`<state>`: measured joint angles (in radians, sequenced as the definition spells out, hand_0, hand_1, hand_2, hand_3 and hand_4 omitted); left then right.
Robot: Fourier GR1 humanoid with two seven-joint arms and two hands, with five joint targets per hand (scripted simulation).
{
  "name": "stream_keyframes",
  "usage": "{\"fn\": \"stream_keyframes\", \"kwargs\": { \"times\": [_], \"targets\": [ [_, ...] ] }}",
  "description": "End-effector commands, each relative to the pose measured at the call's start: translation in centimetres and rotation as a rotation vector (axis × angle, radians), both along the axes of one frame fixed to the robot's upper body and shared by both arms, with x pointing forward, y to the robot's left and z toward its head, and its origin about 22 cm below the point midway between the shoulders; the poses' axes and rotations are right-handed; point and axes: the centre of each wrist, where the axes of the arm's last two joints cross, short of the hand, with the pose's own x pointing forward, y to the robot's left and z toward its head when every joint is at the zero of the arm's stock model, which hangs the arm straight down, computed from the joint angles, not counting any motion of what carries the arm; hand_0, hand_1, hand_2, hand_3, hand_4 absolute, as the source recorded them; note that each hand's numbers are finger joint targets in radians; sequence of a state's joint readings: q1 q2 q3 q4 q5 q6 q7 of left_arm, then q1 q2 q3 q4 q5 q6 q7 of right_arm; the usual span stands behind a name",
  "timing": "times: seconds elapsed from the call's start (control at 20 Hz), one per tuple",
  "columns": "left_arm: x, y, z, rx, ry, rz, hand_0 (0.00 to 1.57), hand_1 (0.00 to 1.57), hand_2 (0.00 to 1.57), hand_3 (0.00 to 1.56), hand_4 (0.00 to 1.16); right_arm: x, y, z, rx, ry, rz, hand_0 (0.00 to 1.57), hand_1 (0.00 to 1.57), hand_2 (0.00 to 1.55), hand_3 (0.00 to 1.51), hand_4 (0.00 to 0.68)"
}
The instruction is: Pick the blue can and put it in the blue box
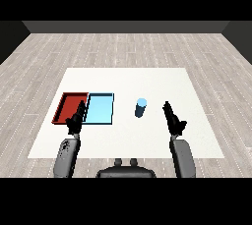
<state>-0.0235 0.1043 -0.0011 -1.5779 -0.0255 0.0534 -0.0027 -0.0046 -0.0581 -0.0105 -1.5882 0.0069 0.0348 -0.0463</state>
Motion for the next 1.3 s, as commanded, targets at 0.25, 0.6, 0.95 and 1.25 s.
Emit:
{"fn": "stream_keyframes", "kwargs": {
  "times": [0.25, 0.6, 0.95, 1.25],
  "targets": [
    [-0.5, -1.3, -1.8, -0.030, 0.062, -0.074, 0.00, 0.00, 0.00, 0.00, 0.00, 6.9, 0.0, 0.5, -0.051, 0.047, -0.039, 0.00, 0.00, 0.00, 0.00, 0.000],
    [0.2, -0.1, 0.1, -0.216, -0.412, -0.092, 0.00, 0.00, 0.00, 0.00, 0.00, 5.8, -3.6, 1.1, 0.207, -0.273, 0.091, 0.00, 0.00, 0.00, 0.00, 0.000],
    [0.3, 0.5, -1.0, -0.224, -0.412, -0.090, 0.00, 0.00, 0.00, 0.00, 0.00, 7.2, -2.7, -0.4, 0.193, -0.250, 0.100, 0.00, 0.00, 0.00, 0.00, 0.000],
    [-0.9, -0.2, -1.1, -0.214, -0.405, -0.107, 0.00, 0.00, 0.00, 0.00, 0.00, 7.9, -1.7, 0.1, 0.163, -0.230, 0.087, 0.00, 0.00, 0.00, 0.00, 0.000]
  ]
}}
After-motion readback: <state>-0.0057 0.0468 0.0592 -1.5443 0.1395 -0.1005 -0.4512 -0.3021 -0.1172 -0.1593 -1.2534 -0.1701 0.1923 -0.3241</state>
